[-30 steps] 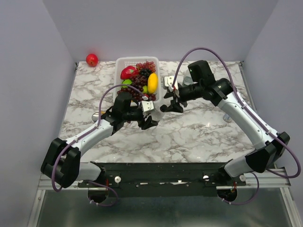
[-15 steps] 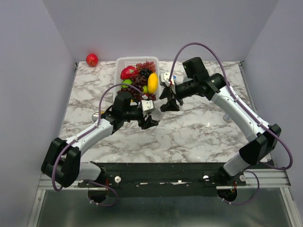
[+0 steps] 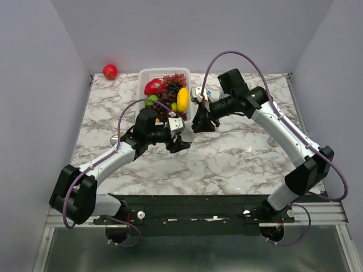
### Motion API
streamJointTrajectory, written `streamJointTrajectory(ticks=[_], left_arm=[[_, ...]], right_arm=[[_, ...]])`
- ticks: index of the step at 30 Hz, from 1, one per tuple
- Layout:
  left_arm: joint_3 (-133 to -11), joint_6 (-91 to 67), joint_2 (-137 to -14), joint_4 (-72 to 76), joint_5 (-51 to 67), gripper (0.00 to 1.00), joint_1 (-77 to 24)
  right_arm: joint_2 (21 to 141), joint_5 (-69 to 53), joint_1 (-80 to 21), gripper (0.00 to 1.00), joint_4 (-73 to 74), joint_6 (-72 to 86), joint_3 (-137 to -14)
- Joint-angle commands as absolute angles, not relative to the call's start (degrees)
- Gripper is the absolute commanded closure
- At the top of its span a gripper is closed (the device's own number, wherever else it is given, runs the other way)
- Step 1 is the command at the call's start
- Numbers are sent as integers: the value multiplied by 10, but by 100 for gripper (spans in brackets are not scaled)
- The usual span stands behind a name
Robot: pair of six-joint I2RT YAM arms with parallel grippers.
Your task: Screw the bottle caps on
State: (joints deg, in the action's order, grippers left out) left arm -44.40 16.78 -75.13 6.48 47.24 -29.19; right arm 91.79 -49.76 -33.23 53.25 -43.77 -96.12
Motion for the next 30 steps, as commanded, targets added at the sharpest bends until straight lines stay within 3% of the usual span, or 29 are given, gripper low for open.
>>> streamJointTrajectory(ticks=[1, 5, 12, 21, 30], left_arm=[[-464, 149, -757, 95, 484, 100, -287], [-459, 122, -757, 122, 481, 100, -285], [-450, 80, -759, 169, 446, 100, -287], [-438, 6, -755, 264, 220, 100, -344], [-465, -147, -781, 260, 104, 100, -374]], right_arm=[[933, -512, -325, 51, 543, -418, -973], [934, -518, -325, 53, 529, -402, -961], [924, -495, -323, 75, 462, -305, -940], [932, -395, -321, 93, 374, -24, -930], [938, -280, -322, 97, 371, 68, -925]])
